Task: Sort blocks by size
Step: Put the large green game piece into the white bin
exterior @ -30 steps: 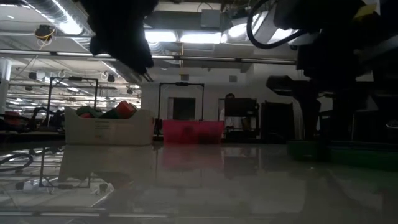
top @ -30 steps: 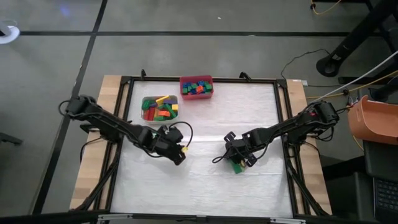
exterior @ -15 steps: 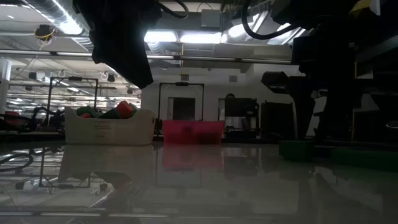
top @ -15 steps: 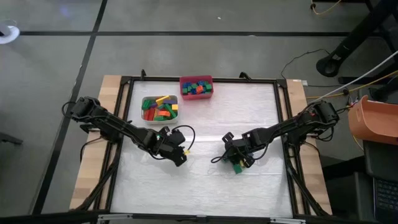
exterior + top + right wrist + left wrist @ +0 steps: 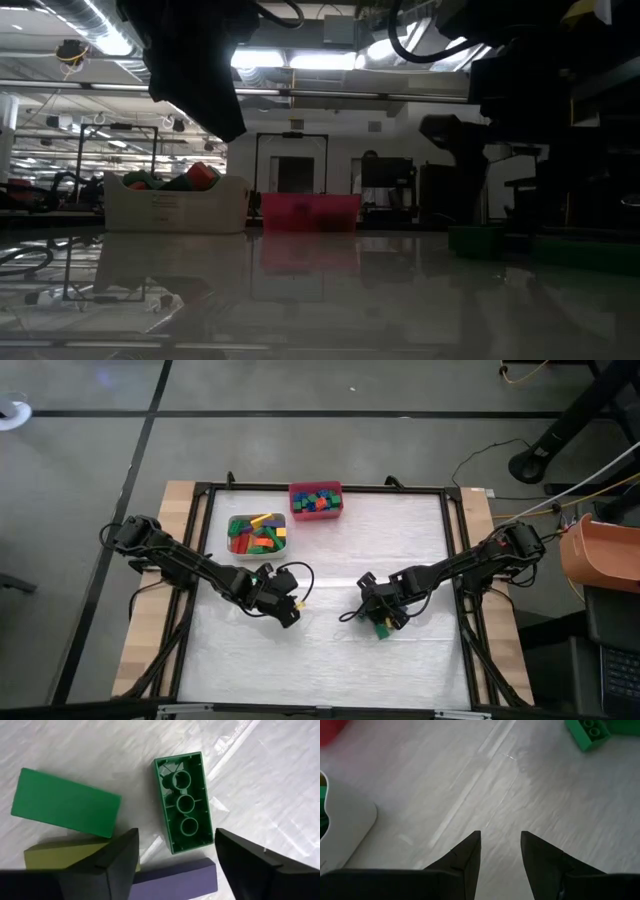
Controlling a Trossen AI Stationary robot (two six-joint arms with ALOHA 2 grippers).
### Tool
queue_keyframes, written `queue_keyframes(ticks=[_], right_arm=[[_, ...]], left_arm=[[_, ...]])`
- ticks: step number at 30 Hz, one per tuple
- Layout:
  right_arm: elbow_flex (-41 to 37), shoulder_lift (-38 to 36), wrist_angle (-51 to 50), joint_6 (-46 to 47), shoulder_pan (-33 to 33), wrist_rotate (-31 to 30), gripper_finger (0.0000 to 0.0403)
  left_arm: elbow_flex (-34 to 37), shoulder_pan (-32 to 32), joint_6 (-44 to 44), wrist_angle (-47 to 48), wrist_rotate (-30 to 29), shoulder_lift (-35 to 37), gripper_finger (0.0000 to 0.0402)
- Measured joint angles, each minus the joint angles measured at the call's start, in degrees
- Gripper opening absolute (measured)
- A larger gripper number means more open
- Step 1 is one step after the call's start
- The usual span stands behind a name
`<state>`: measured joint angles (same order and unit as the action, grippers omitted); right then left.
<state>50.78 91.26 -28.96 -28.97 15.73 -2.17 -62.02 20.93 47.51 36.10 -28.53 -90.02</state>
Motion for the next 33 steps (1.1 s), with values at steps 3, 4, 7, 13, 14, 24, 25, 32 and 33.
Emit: queue_keyframes(ticks=[3, 4, 7, 13, 14, 24, 25, 32, 33], right_arm=[[0.0, 0.0, 1.3, -0.03, 0.0, -2.01, 0.0269], [0.0, 0.0, 1.82, -0.03, 0.0, -2.28, 0.0269], [0.04, 0.0, 2.64, -0.04, 0.0, -2.28, 0.0267], [0.07, 0.56, 2.87, -0.04, 0.0, -1.68, 0.0251], [0.07, 0.9, 2.89, -0.04, 0.0, -1.45, 0.0248], [0.24, 5.25, 3.92, -0.07, 0.0, -1.18, 0.0218], [0.2, 5.26, 4.11, -0.09, 0.0, -1.18, 0.0211], [0.74, 5.2, 10.05, -0.09, 0.0, -4.87, 0.0141], [0.74, 5.2, 11.22, -0.11, 0.0, -6.0, 0.0135]], left_arm=[[0.0, 0.0, 0.02, -0.03, -0.02, 0.0, 0.0127], [0.0, 0.0, 0.02, -0.1, -0.02, 0.0, 0.0127], [0.0, 0.0, 0.02, -1.46, -0.02, 0.0, 0.0127], [0.02, 0.09, 0.04, -4.87, -0.02, 0.0, 0.0127], [0.02, 0.09, 0.04, -5.37, -0.02, 0.0, 0.0127], [0.04, 0.15, 0.02, -7.22, -0.02, -0.04, 0.0127], [0.04, 0.2, -0.02, -7.51, -0.07, -0.25, 0.0127], [0.04, 1.78, -11.4, -17.82, 0.02, -4.86, 0.0127], [0.04, 2.13, -13.51, -19.52, 0.04, -5.81, 0.0127]])
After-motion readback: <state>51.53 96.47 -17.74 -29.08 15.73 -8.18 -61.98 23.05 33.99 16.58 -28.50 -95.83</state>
